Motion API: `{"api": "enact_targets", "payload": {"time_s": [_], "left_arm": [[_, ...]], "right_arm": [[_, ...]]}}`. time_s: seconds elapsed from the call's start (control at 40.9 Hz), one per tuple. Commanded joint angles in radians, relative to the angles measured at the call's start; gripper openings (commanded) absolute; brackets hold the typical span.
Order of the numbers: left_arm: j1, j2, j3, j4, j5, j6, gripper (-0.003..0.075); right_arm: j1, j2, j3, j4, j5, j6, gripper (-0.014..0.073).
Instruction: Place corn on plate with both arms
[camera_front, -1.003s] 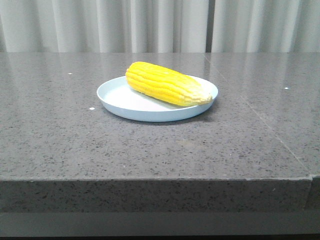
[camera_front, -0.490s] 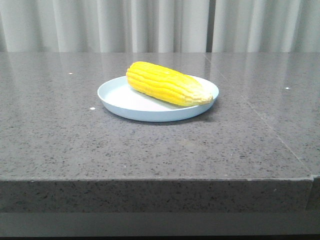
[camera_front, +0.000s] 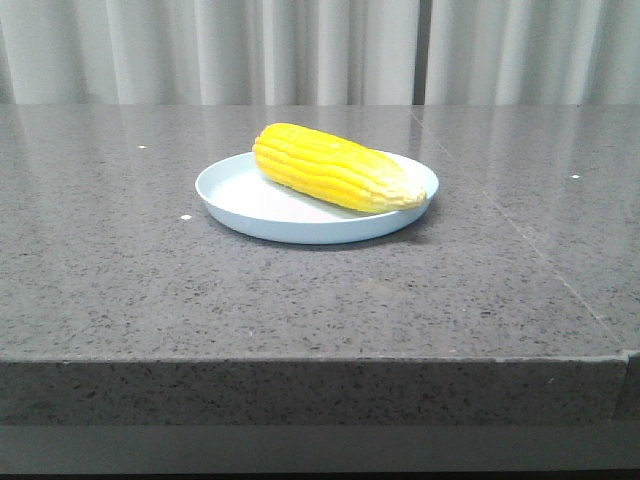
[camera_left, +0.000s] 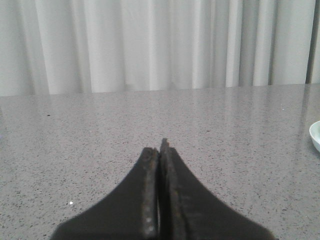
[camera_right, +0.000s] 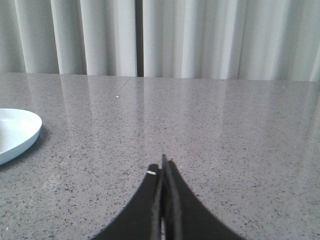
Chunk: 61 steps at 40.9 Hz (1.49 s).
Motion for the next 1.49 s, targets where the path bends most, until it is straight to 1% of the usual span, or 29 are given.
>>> {"api": "enact_targets", "payload": {"time_s": [0.0, 1.469], "left_arm": [[-0.001, -0.016, 0.024, -0.009, -0.077, -0.001, -0.0020], [-0.001, -0.016, 0.024, -0.009, -0.077, -0.001, -0.0020]], "right_arm": [[-0.021, -0.018, -0.022, 0.036, -0.085, -0.060, -0.0067], [-0.030, -0.018, -0.022, 0.043, -0.103, -0.048, -0.0067]]}}
